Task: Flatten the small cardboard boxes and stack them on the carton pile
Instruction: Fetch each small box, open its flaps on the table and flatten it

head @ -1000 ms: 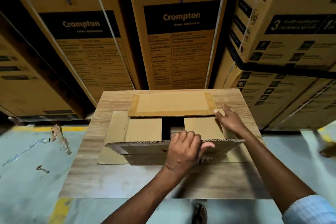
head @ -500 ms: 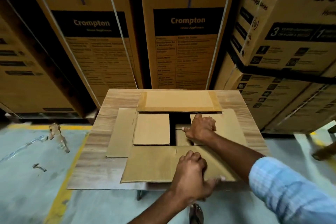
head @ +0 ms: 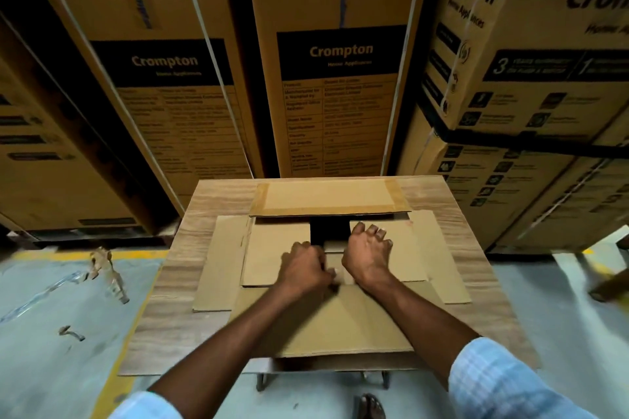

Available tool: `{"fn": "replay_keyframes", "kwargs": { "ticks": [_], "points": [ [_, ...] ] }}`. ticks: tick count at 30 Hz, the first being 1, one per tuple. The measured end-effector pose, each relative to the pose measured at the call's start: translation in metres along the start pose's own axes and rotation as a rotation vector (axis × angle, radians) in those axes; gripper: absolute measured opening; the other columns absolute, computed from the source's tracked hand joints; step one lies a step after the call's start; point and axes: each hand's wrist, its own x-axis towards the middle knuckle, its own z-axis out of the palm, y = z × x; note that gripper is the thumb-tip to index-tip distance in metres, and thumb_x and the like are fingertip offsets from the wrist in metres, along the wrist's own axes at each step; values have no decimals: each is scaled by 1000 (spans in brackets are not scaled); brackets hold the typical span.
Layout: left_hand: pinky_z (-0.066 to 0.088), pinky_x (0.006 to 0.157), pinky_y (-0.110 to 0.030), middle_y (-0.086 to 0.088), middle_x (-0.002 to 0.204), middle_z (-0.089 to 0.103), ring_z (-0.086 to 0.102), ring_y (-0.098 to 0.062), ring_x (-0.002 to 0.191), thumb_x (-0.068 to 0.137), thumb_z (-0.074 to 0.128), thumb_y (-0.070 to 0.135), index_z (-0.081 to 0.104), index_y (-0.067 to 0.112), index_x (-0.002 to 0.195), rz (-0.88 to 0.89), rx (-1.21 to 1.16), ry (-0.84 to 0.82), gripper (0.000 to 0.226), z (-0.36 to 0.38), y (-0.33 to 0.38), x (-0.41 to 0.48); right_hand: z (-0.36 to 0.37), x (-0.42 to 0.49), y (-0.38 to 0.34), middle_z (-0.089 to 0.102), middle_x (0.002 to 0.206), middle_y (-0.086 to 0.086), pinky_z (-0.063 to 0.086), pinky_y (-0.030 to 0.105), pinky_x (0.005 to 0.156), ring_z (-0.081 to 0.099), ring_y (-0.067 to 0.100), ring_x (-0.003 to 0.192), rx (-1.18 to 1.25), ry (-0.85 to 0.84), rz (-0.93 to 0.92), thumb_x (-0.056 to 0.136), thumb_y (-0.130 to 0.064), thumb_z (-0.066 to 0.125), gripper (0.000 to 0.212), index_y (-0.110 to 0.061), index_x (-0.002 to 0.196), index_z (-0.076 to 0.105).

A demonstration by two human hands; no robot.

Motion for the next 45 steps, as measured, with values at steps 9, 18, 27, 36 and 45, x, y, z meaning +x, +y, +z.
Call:
{"fn": "replay_keyframes", "kwargs": {
  "ticks": [9, 18, 27, 36, 45],
  "points": [
    [44, 97, -51, -9, 134, 36, 37, -30, 125, 66, 80, 51, 34, 24, 136, -248, 316, 42, 88, 17, -11, 22, 3, -13, -3, 64, 112, 30, 50, 51, 87, 60, 47, 106, -34, 87, -50, 78, -11, 56, 46, 4, 120, 62],
    [54, 91, -48, -9, 128, 52, 54, -30, 115, 77, 73, 16, 42, 18, 144, -138, 39, 238, 74, -8, -10, 13, -59, -14, 17, 69, 108, 16, 54, 36, 78, 68, 33, 97, 173, 176, -103, 90, -11, 56, 30, -4, 119, 57],
    [55, 94, -39, -10, 129, 64, 64, -31, 109, 85, 67, 12, 58, 18, 143, -137, -291, 504, 59, -31, -27, 2, -91, -27, 53, 73, 100, 11, 53, 34, 68, 70, 30, 89, 165, 326, 85, 89, 0, 56, 60, -9, 147, 44],
    [54, 98, -41, -18, 126, 71, 69, -36, 109, 89, 66, 5, 65, 10, 138, -163, -411, 646, 49, -46, -39, -4, -77, -40, 103, 51, 146, 17, 29, 56, 109, 40, 35, 137, -52, 527, 180, 71, 4, 73, 70, -10, 137, 56],
    [60, 75, -44, -19, 90, 77, 72, -38, 80, 90, 68, 11, 76, 9, 119, -345, -489, 829, 30, -53, -64, -12, -93, -36, 110, 69, 88, 14, 55, 38, 64, 67, 31, 73, 190, 358, 313, 89, -17, 74, 68, -3, 145, 39]
  ]
}}
